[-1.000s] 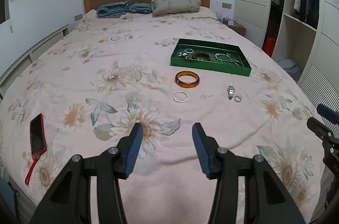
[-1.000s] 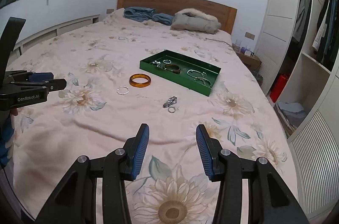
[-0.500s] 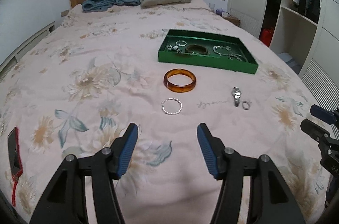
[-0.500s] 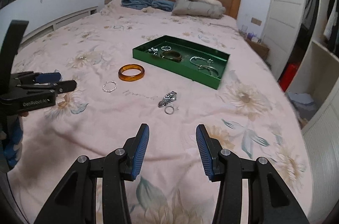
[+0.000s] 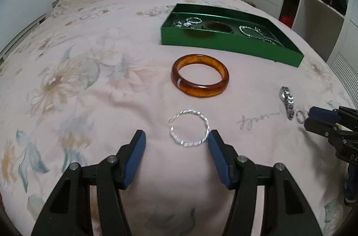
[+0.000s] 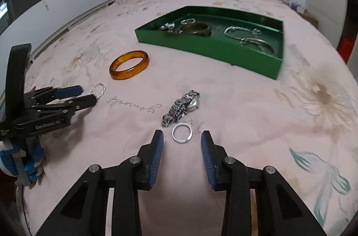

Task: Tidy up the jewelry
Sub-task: 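Grasp the second silver hoop with the left tool while the right tool grasps a ring, then carry the hoop and ring over the green tray and release them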

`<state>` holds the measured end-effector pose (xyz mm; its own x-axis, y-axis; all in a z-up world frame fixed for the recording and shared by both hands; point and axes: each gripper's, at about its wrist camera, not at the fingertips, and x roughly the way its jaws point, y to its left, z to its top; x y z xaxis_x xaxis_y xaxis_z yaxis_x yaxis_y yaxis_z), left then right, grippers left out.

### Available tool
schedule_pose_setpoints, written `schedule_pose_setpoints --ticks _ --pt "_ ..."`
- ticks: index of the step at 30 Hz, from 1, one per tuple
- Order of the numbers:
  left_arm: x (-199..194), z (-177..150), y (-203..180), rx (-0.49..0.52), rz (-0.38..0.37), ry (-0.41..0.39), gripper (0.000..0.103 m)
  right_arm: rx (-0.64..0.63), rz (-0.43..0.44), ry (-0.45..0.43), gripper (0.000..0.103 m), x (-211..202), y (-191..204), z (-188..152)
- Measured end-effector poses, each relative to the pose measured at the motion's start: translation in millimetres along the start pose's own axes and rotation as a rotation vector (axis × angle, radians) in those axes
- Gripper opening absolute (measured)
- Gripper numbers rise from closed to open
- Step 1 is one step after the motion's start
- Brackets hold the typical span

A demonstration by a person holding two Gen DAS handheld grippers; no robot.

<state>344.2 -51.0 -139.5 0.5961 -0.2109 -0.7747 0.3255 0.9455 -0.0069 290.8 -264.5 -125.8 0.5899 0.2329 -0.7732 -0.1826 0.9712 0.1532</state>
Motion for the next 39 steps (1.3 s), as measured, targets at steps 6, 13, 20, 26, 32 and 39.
schedule_pose_setpoints --ticks 6,13,20,26,32,39 --pt "14 7 -8 0.038 0.003 0.005 0.056 -0.026 -0.019 0.021 0.029 20 1 3" --pt "18 3 -13 0.069 -0.007 0.013 0.040 -0.062 -0.041 0.035 0.021 19 7 -5" --pt "1 -1 -20 0.105 -0.006 -0.016 0.037 -0.027 -0.014 0.004 0.020 -3 5 -15" --pt "-30 35 -23 0.091 -0.063 -0.103 0.037 0.014 -0.016 -0.090 0.020 -34 -13 10" --pt "-13 120 -46 0.082 -0.117 -0.136 0.037 0.046 -0.024 -0.158 0.020 -23 -44 97" --pt "69 189 -75 0.104 -0.047 -0.056 0.037 0.080 -0.113 -0.079 0.020 49 -81 165"
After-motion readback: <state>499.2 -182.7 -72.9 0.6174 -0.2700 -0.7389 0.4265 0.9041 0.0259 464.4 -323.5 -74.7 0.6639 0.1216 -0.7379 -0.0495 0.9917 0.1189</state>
